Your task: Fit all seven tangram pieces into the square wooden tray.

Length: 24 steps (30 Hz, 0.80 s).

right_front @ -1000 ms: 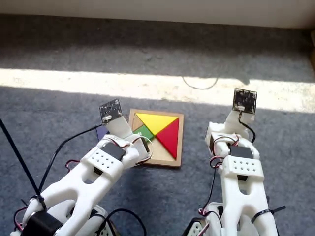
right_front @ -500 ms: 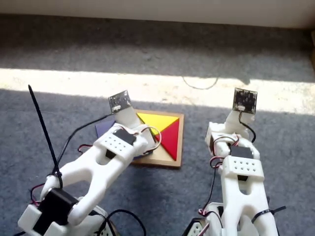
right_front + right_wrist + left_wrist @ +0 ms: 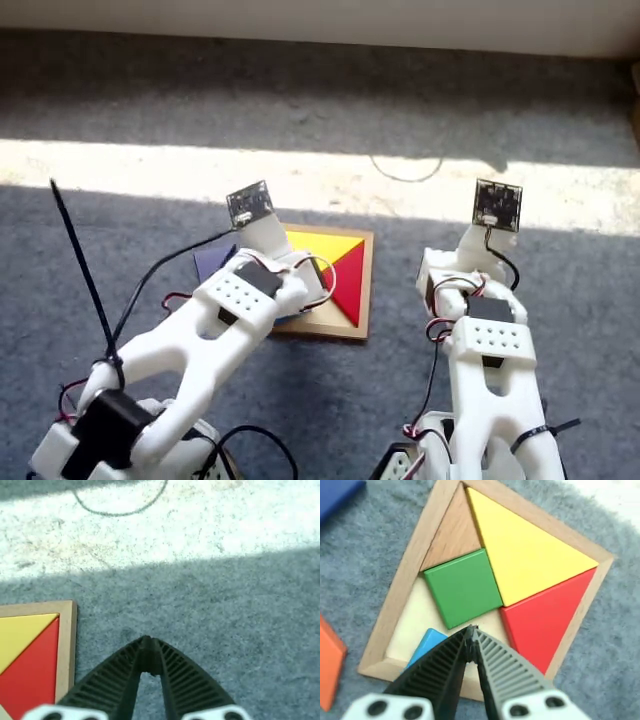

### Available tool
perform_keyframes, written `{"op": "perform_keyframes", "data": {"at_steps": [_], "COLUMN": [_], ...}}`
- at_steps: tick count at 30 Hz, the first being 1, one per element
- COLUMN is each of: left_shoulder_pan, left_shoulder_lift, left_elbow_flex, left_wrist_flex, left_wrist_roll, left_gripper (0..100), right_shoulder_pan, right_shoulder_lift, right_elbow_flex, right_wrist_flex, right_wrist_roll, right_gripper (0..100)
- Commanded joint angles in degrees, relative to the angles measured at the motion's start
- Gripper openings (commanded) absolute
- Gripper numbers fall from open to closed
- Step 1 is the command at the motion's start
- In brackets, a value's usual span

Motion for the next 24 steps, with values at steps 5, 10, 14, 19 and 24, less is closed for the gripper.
{"op": "perform_keyframes", "data": {"at_steps": [5, 10, 14, 19, 24], "left_shoulder_pan": [-1.7, -6.7, -8.9, -6.7, -1.5], "left_shoulder_lift": [-15.3, -17.1, -17.1, -14.5, -11.9], "left_elbow_flex": [4.8, 9.9, 13.6, 16.9, 14.5], "left_wrist_flex": [3.5, 3.4, 0.1, -6.0, -6.2], "left_wrist_roll": [0.6, -1.4, -2.6, -2.6, -2.6], "left_gripper": [1, 1, 1, 1, 1], "right_shoulder_pan": [-0.2, -0.2, -0.2, -0.2, -0.2], "right_shoulder_lift": [-2.0, -2.0, -2.0, -2.0, -2.0], "right_elbow_flex": [-0.6, -0.6, -0.6, -0.6, -0.6], "right_wrist_flex": [-1.3, -1.3, -1.3, -1.3, -1.3], "right_wrist_roll": [-0.3, -0.3, -0.3, -0.3, -0.3], "right_gripper": [0.5, 0.5, 0.5, 0.5, 0.5]}}
